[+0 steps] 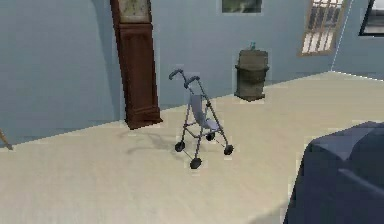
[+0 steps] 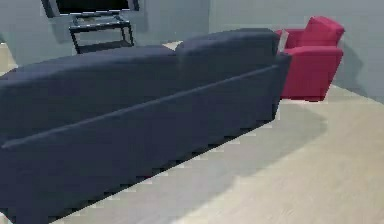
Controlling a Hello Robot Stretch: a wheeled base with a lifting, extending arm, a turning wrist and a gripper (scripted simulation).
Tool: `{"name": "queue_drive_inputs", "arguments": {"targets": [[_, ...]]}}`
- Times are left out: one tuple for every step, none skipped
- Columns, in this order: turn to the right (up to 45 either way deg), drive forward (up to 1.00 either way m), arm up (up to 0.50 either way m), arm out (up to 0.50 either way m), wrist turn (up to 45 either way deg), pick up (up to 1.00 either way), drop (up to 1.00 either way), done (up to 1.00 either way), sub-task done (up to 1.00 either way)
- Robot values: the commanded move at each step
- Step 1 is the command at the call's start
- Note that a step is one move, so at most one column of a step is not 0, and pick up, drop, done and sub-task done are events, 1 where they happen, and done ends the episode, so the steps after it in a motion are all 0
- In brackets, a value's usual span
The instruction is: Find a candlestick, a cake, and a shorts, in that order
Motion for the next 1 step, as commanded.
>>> {"name": "queue_drive_inputs", "arguments": {"targets": [[0.0, 1.0, 0.0, 0.0, 0.0, 0.0, 0.0, 0.0, 0.0]]}}
